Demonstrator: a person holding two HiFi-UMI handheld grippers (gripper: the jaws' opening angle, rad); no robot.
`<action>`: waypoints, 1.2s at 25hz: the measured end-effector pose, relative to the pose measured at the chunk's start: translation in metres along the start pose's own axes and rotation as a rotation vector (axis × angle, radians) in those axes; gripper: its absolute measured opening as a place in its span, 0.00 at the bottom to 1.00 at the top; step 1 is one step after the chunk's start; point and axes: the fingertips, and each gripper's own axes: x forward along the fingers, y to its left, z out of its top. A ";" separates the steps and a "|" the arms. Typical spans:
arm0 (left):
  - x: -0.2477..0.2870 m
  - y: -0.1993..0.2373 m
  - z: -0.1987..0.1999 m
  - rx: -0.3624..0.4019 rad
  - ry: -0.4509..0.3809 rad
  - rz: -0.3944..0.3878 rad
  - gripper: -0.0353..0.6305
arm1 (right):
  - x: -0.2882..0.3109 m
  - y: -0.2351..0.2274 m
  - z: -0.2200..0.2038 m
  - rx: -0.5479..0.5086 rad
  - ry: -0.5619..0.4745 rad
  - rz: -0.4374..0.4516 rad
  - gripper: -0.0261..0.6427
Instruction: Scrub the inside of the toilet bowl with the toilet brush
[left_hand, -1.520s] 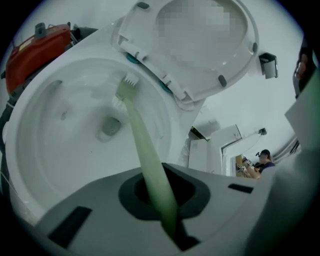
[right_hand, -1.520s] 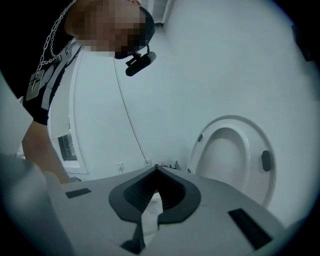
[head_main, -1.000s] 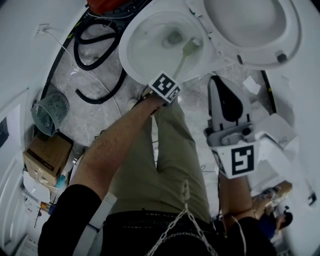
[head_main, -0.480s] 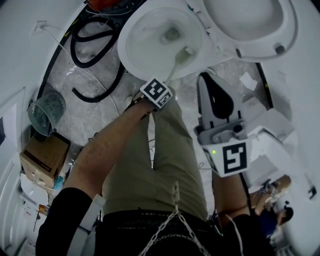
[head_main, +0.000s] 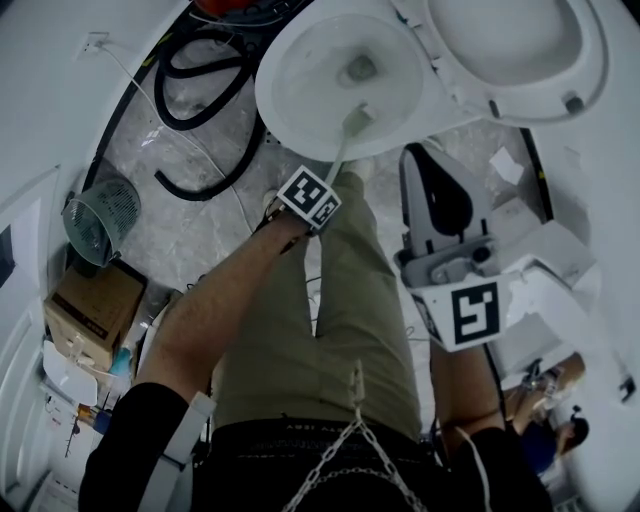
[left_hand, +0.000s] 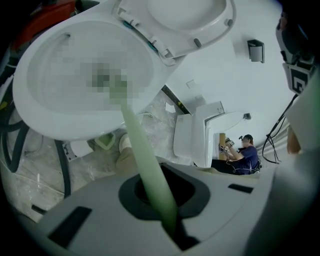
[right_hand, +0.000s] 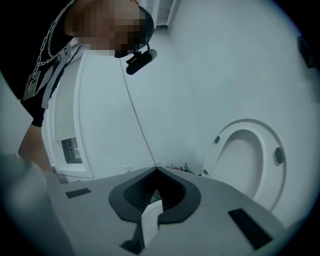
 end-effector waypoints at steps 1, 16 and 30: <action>-0.001 0.001 -0.003 -0.010 -0.005 0.000 0.05 | 0.002 0.003 0.000 0.013 0.006 0.002 0.04; -0.038 0.055 -0.021 -0.246 -0.179 0.067 0.05 | 0.019 0.021 0.000 0.036 0.035 0.040 0.04; -0.075 0.114 -0.014 -0.450 -0.418 0.264 0.05 | 0.026 0.008 -0.009 0.009 0.042 0.057 0.04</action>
